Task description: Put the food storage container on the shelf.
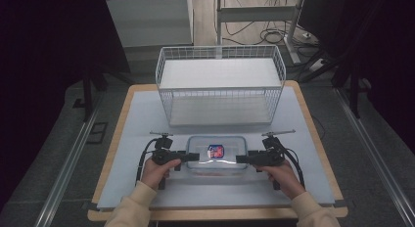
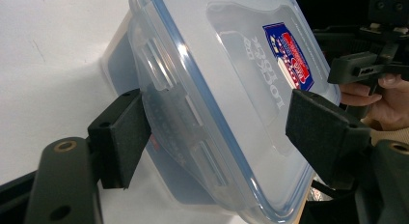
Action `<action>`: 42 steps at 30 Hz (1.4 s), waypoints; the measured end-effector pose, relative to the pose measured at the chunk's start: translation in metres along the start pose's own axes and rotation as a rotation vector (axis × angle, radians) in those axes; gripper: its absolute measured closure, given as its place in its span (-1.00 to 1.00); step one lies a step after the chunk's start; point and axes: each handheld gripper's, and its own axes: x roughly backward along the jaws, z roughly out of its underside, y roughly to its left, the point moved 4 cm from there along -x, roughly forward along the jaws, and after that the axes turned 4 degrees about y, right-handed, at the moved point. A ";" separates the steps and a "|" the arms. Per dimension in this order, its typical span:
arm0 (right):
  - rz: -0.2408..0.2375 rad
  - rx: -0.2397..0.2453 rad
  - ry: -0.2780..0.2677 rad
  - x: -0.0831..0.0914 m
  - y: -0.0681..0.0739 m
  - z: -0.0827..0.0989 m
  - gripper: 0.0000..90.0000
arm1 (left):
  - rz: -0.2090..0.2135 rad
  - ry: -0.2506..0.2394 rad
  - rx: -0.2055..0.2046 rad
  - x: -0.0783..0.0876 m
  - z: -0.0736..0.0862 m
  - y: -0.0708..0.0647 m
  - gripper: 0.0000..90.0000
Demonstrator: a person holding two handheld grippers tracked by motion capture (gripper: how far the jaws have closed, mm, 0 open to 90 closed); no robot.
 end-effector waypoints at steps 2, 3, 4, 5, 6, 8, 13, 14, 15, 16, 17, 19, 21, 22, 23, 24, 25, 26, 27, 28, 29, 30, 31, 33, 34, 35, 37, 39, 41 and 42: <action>-0.019 -0.011 0.007 -0.002 0.000 0.000 -0.48 | 0.001 -0.003 0.000 0.000 0.000 0.000 -0.46; -0.029 -0.027 0.010 -0.004 0.000 0.000 -0.49 | 0.001 -0.004 0.000 0.000 0.000 0.000 -0.46; -0.029 -0.027 0.010 -0.004 0.000 0.000 -0.49 | 0.001 -0.004 0.000 0.000 0.000 0.000 -0.46; -0.033 -0.037 0.012 -0.003 -0.001 -0.001 -0.46 | 0.001 -0.006 0.000 0.000 0.000 0.000 -0.46; -0.033 -0.037 0.012 -0.003 -0.001 -0.001 -0.46 | 0.001 -0.006 0.000 0.000 0.000 0.000 -0.46; -0.039 -0.043 0.006 -0.001 -0.002 -0.002 -0.36 | 0.002 -0.009 -0.001 0.000 0.001 0.000 -0.45; -0.053 -0.052 0.006 0.002 -0.003 -0.002 -0.27 | -0.005 -0.020 -0.018 0.002 0.002 -0.002 -0.41; -0.060 -0.054 0.003 0.004 -0.003 -0.001 -0.23 | -0.007 -0.023 -0.025 0.003 0.003 -0.003 -0.40; -0.061 -0.049 -0.002 0.005 -0.003 -0.001 -0.21 | -0.006 -0.031 -0.026 0.003 0.004 -0.004 -0.39; -0.062 -0.048 -0.006 0.005 -0.003 0.000 -0.19 | -0.008 -0.034 -0.034 0.004 0.005 -0.005 -0.37; -0.064 -0.046 -0.011 0.006 -0.002 0.000 -0.17 | -0.007 -0.039 -0.037 0.005 0.006 -0.005 -0.36; -0.072 -0.040 -0.021 0.008 -0.002 0.002 -0.11 | -0.007 -0.047 -0.046 0.007 0.008 -0.007 -0.31; -0.076 -0.040 -0.027 0.011 -0.001 0.003 -0.07 | -0.008 -0.052 -0.054 0.010 0.009 -0.008 -0.26; -0.076 -0.040 -0.027 0.011 -0.001 0.003 -0.07 | -0.008 -0.052 -0.054 0.010 0.009 -0.008 -0.24; -0.073 -0.029 -0.033 0.012 0.000 0.004 -0.06 | -0.006 -0.053 -0.055 0.011 0.010 -0.009 -0.24; -0.071 -0.025 -0.034 0.012 0.001 0.004 -0.05 | -0.004 -0.057 -0.058 0.011 0.010 -0.009 -0.22; -0.065 -0.014 -0.037 0.013 0.002 0.005 -0.04 | -0.001 -0.061 -0.057 0.012 0.011 -0.009 -0.21; -0.062 -0.009 -0.038 0.013 0.003 0.006 -0.03 | 0.000 -0.065 -0.058 0.013 0.012 -0.010 -0.19; -0.063 -0.005 -0.040 0.015 0.004 0.007 0.01 | -0.001 -0.073 -0.068 0.014 0.014 -0.011 -0.17; -0.068 -0.004 -0.044 0.016 0.004 0.008 0.03 | -0.001 -0.074 -0.071 0.015 0.015 -0.012 -0.15; -0.070 -0.001 -0.049 0.016 0.004 0.009 0.03 | -0.002 -0.077 -0.075 0.015 0.015 -0.012 -0.15; -0.070 -0.001 -0.049 0.016 0.004 0.009 0.03 | -0.002 -0.077 -0.075 0.015 0.015 -0.012 -0.14; -0.067 0.003 -0.054 0.016 0.005 0.010 0.03 | -0.004 -0.081 -0.079 0.015 0.016 -0.012 -0.14; -0.051 0.025 -0.053 0.018 0.009 0.012 0.04 | 0.000 -0.085 -0.086 0.017 0.018 -0.014 -0.10; -0.051 0.025 -0.053 0.018 0.009 0.012 0.04 | 0.000 -0.085 -0.086 0.017 0.018 -0.014 -0.09; -0.049 0.026 -0.055 0.019 0.010 0.013 0.06 | 0.002 -0.089 -0.092 0.018 0.019 -0.014 -0.08; -0.053 0.025 -0.065 0.019 0.010 0.014 0.07 | -0.001 -0.095 -0.095 0.018 0.020 -0.015 -0.07; -0.055 0.022 -0.074 0.020 0.011 0.015 0.08 | -0.002 -0.105 -0.093 0.019 0.021 -0.016 -0.07; -0.051 0.024 -0.077 0.020 0.012 0.016 0.10 | -0.004 -0.105 -0.105 0.020 0.023 -0.017 -0.05; -0.050 0.028 -0.078 0.021 0.013 0.016 0.11 | -0.008 -0.106 -0.110 0.020 0.023 -0.018 -0.04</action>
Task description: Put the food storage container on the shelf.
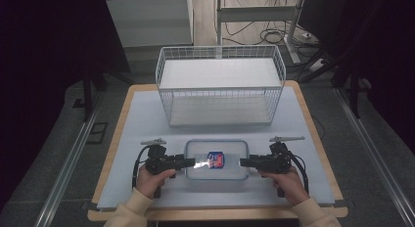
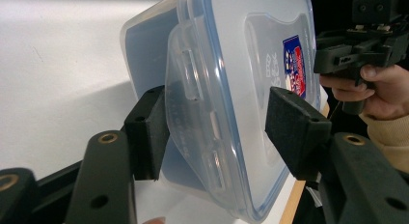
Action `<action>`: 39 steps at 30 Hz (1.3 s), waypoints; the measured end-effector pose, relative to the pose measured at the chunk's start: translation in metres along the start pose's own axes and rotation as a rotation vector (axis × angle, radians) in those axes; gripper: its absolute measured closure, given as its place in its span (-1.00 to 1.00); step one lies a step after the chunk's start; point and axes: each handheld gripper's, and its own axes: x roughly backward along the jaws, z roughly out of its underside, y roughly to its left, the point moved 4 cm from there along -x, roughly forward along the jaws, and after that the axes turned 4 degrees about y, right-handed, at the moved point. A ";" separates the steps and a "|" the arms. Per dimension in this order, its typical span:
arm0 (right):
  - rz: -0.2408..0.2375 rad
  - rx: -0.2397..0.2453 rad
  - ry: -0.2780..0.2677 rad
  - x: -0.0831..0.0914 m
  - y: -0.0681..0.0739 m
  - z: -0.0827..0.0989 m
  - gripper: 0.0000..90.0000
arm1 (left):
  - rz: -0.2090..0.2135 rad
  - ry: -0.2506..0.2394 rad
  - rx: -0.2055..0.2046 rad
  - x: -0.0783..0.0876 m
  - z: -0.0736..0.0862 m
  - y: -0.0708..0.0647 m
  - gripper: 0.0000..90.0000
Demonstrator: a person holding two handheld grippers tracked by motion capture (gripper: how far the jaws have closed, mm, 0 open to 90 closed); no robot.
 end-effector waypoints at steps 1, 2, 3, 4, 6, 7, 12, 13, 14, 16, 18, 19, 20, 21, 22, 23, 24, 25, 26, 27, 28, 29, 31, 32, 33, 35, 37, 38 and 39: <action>0.003 0.002 -0.001 0.000 0.001 0.001 0.11 | -0.003 -0.001 -0.005 0.001 0.001 -0.001 -0.04; 0.003 0.002 -0.001 0.000 0.001 0.001 0.11 | -0.003 -0.001 -0.005 0.001 0.001 -0.001 -0.03; 0.001 -0.007 -0.011 0.001 0.002 0.002 0.13 | -0.004 -0.009 -0.004 0.001 0.001 -0.001 -0.03; 0.001 -0.007 -0.011 0.001 0.002 0.002 0.13 | -0.006 -0.007 -0.005 0.001 0.002 -0.002 -0.03; 0.000 -0.012 -0.024 0.001 0.002 0.003 0.14 | -0.010 -0.009 -0.003 0.001 0.002 -0.003 -0.03; -0.001 -0.018 -0.029 0.002 0.003 0.003 0.15 | -0.016 -0.011 -0.004 0.002 0.002 -0.005 -0.02; 0.003 -0.014 -0.033 0.003 0.004 0.005 0.16 | -0.032 -0.011 -0.025 0.003 0.002 -0.009 -0.02; 0.001 -0.019 -0.037 0.004 0.004 0.005 0.16 | -0.039 -0.018 -0.029 0.003 0.002 -0.011 -0.02; 0.001 -0.019 -0.037 0.004 0.004 0.005 0.16 | -0.039 -0.018 -0.029 0.003 0.002 -0.011 -0.01; 0.000 -0.020 -0.042 0.005 0.004 0.005 0.17 | -0.045 -0.027 -0.046 0.005 0.001 -0.014 0.01; 0.001 -0.017 -0.045 0.005 0.004 0.005 0.17 | -0.051 -0.033 -0.055 0.006 0.001 -0.015 0.02; 0.001 -0.012 -0.045 0.005 0.004 0.004 0.17 | -0.054 -0.035 -0.053 0.006 0.000 -0.015 0.03; 0.001 -0.010 -0.048 0.005 0.004 0.004 0.17 | -0.054 -0.035 -0.053 0.006 0.000 -0.015 0.03; 0.001 -0.012 -0.050 0.005 0.004 0.004 0.17 | -0.054 -0.038 -0.053 0.006 0.000 -0.015 0.03; 0.001 -0.011 -0.051 0.004 0.004 0.004 0.18 | -0.054 -0.038 -0.053 0.006 0.000 -0.015 0.03; 0.001 -0.009 -0.053 0.004 0.005 0.004 0.18 | -0.063 -0.040 -0.058 0.007 0.000 -0.015 0.03; 0.003 -0.005 -0.054 0.004 0.005 0.003 0.18 | -0.066 -0.042 -0.060 0.007 0.000 -0.016 0.02; 0.003 0.000 -0.054 0.004 0.005 0.003 0.18 | -0.067 -0.044 -0.061 0.008 -0.001 -0.016 0.02; 0.003 0.000 -0.054 0.004 0.005 0.003 0.18 | -0.067 -0.044 -0.061 0.008 -0.001 -0.016 0.02; 0.003 -0.001 -0.061 0.004 0.006 0.001 0.18 | -0.070 -0.053 -0.065 0.009 -0.003 -0.017 0.02; 0.002 0.002 -0.063 0.005 0.006 0.000 0.18 | -0.071 -0.060 -0.068 0.010 -0.004 -0.017 0.02; 0.003 0.006 -0.067 0.005 0.007 -0.002 0.18 | -0.071 -0.066 -0.070 0.010 -0.006 -0.018 0.02; 0.005 0.011 -0.070 0.006 0.008 -0.004 0.18 | -0.069 -0.068 -0.073 0.011 -0.007 -0.018 0.02; 0.012 0.024 -0.082 0.009 0.011 -0.009 0.18 | -0.067 -0.080 -0.080 0.012 -0.011 -0.020 0.02; 0.014 0.031 -0.087 0.011 0.012 -0.011 0.18 | -0.067 -0.081 -0.086 0.013 -0.014 -0.021 0.02; 0.019 0.048 -0.094 0.014 0.015 -0.017 0.18 | -0.064 -0.091 -0.094 0.015 -0.018 -0.023 0.02; 0.021 0.063 -0.098 0.018 0.018 -0.022 0.18 | -0.066 -0.097 -0.101 0.018 -0.023 -0.026 0.02; 0.021 0.063 -0.098 0.018 0.018 -0.022 0.18 | -0.066 -0.097 -0.101 0.018 -0.023 -0.026 0.02; 0.018 0.068 -0.101 0.020 0.019 -0.029 0.18 | -0.071 -0.100 -0.104 0.019 -0.027 -0.027 0.02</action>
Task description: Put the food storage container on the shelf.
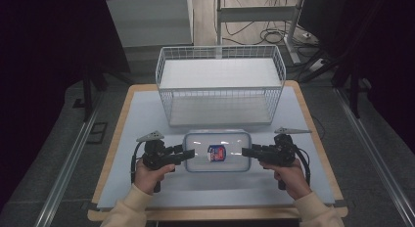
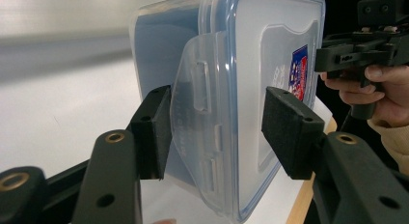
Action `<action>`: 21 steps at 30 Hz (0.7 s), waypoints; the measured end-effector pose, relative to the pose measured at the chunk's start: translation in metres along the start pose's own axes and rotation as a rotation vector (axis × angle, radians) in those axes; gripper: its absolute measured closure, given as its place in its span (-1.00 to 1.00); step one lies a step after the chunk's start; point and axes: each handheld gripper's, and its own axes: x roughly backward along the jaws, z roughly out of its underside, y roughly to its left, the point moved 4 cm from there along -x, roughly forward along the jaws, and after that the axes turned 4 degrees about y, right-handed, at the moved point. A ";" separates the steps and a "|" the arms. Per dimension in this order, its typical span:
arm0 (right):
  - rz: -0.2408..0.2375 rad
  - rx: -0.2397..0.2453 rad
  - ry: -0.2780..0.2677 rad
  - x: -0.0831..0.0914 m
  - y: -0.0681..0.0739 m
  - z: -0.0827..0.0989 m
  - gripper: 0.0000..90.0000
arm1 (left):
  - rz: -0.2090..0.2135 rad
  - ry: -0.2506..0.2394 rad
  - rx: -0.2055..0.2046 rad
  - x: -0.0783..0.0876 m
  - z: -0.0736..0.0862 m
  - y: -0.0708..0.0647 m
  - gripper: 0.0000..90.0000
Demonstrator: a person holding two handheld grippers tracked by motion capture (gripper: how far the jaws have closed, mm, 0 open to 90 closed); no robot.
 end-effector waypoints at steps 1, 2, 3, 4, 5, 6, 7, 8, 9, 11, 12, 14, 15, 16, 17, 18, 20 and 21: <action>0.000 0.000 0.000 0.000 0.000 0.000 0.18 | -0.003 -0.002 -0.005 0.001 -0.004 0.000 0.02; -0.005 0.006 -0.008 0.001 0.001 -0.008 0.18 | -0.010 -0.010 -0.014 0.005 -0.013 -0.001 0.02; -0.005 0.006 -0.008 0.001 0.001 -0.008 0.18 | -0.010 -0.010 -0.014 0.005 -0.013 -0.001 0.02; -0.007 0.014 -0.015 0.002 0.003 -0.017 0.18 | -0.015 -0.018 -0.026 0.009 -0.022 -0.003 0.02; -0.008 0.018 -0.018 0.003 0.005 -0.021 0.18 | -0.015 -0.018 -0.026 0.009 -0.022 -0.003 0.02; -0.007 0.026 -0.024 0.005 0.006 -0.026 0.18 | -0.016 -0.030 -0.038 0.012 -0.031 -0.005 0.02; -0.007 0.031 -0.027 0.006 0.007 -0.031 0.18 | -0.015 -0.033 -0.041 0.013 -0.035 -0.006 0.02; -0.005 0.034 -0.031 0.008 0.009 -0.035 0.18 | -0.015 -0.040 -0.044 0.014 -0.040 -0.007 0.02; -0.005 0.034 -0.031 0.008 0.009 -0.035 0.18 | -0.015 -0.040 -0.044 0.014 -0.040 -0.007 0.02; -0.002 0.043 -0.044 0.013 0.012 -0.048 0.17 | -0.014 -0.050 -0.055 0.017 -0.049 -0.009 0.02; -0.002 0.043 -0.049 0.014 0.013 -0.052 0.17 | -0.014 -0.057 -0.058 0.018 -0.054 -0.010 0.02; -0.002 0.044 -0.058 0.018 0.014 -0.061 0.17 | -0.018 -0.067 -0.072 0.020 -0.068 -0.013 0.02; -0.002 0.044 -0.058 0.018 0.014 -0.061 0.17 | -0.018 -0.067 -0.072 0.020 -0.068 -0.013 0.02; -0.001 0.045 -0.069 0.021 0.016 -0.070 0.17 | -0.016 -0.071 -0.080 0.022 -0.078 -0.015 0.02; -0.001 0.045 -0.069 0.021 0.016 -0.070 0.17 | -0.016 -0.071 -0.080 0.022 -0.078 -0.015 0.02; 0.005 0.055 -0.075 0.024 0.017 -0.078 0.17 | -0.014 -0.075 -0.088 0.023 -0.087 -0.016 0.02; 0.011 0.063 -0.084 0.028 0.019 -0.086 0.17 | -0.012 -0.080 -0.095 0.024 -0.095 -0.016 0.02; 0.014 0.065 -0.087 0.029 0.020 -0.090 0.17 | -0.012 -0.080 -0.095 0.024 -0.095 -0.016 0.02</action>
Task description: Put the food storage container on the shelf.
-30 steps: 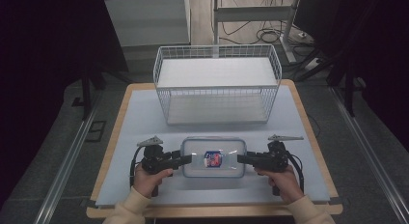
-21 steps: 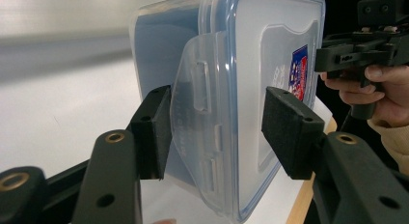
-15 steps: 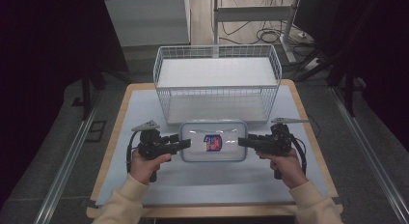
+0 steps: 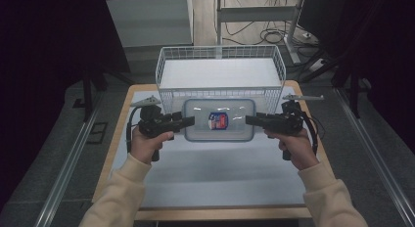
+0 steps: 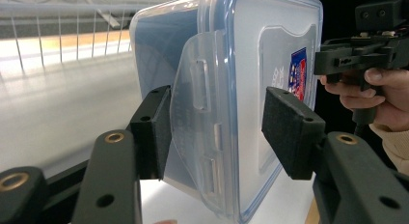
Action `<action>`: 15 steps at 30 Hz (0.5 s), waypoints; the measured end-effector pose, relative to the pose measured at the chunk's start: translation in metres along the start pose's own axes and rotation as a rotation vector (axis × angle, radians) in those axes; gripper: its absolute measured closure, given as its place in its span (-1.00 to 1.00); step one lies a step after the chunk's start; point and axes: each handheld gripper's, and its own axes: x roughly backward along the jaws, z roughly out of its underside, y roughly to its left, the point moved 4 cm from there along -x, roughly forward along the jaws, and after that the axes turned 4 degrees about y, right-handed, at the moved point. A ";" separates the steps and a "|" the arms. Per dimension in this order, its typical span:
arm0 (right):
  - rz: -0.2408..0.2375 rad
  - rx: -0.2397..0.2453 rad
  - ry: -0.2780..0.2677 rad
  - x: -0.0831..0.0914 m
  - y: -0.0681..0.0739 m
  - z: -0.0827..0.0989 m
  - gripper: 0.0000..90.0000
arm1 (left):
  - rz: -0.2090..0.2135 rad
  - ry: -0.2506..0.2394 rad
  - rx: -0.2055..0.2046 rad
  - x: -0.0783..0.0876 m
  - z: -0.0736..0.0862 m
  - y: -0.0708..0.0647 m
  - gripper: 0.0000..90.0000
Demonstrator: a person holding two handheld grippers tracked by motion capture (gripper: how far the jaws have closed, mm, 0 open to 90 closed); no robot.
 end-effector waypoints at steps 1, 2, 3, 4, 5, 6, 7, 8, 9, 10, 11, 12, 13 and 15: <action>0.003 0.006 -0.001 0.001 0.000 -0.004 0.17 | 0.002 0.000 0.000 0.000 -0.007 0.000 0.02; 0.003 0.006 -0.001 0.001 0.000 -0.004 0.17 | 0.002 0.000 0.000 0.000 -0.007 0.000 0.02; 0.008 0.011 -0.006 0.003 0.001 -0.011 0.17 | 0.004 -0.006 -0.009 0.000 -0.014 0.000 0.02; 0.008 0.011 -0.006 0.003 0.001 -0.011 0.17 | 0.004 -0.006 -0.009 0.000 -0.014 0.000 0.02; 0.013 0.019 -0.013 0.004 0.001 -0.018 0.17 | 0.005 -0.007 -0.009 0.000 -0.020 0.001 0.02; 0.013 0.019 -0.013 0.004 0.001 -0.018 0.17 | 0.005 -0.007 -0.009 0.000 -0.020 0.001 0.02; 0.017 0.025 -0.017 0.006 0.002 -0.025 0.17 | 0.005 -0.014 -0.007 0.000 -0.026 0.001 0.01; 0.021 0.024 -0.018 0.006 0.002 -0.028 0.17 | 0.004 -0.014 -0.010 0.001 -0.028 0.001 0.01; 0.021 0.027 -0.018 0.007 0.003 -0.031 0.16 | 0.003 -0.017 -0.013 0.001 -0.031 0.001 0.01; 0.022 0.030 -0.020 0.007 0.003 -0.035 0.16 | 0.004 -0.020 -0.017 0.001 -0.035 0.001 0.01; 0.022 0.031 -0.020 0.007 0.003 -0.038 0.16 | 0.004 -0.020 -0.017 0.001 -0.035 0.001 0.01; 0.024 0.037 -0.022 0.008 0.004 -0.042 0.16 | 0.005 -0.027 -0.020 0.003 -0.040 0.002 0.01; 0.025 0.040 -0.024 0.008 0.004 -0.045 0.16 | 0.003 -0.026 -0.023 0.003 -0.043 0.002 0.01; 0.026 0.047 -0.025 0.008 0.005 -0.051 0.16 | 0.003 -0.030 -0.025 0.003 -0.046 0.002 0.01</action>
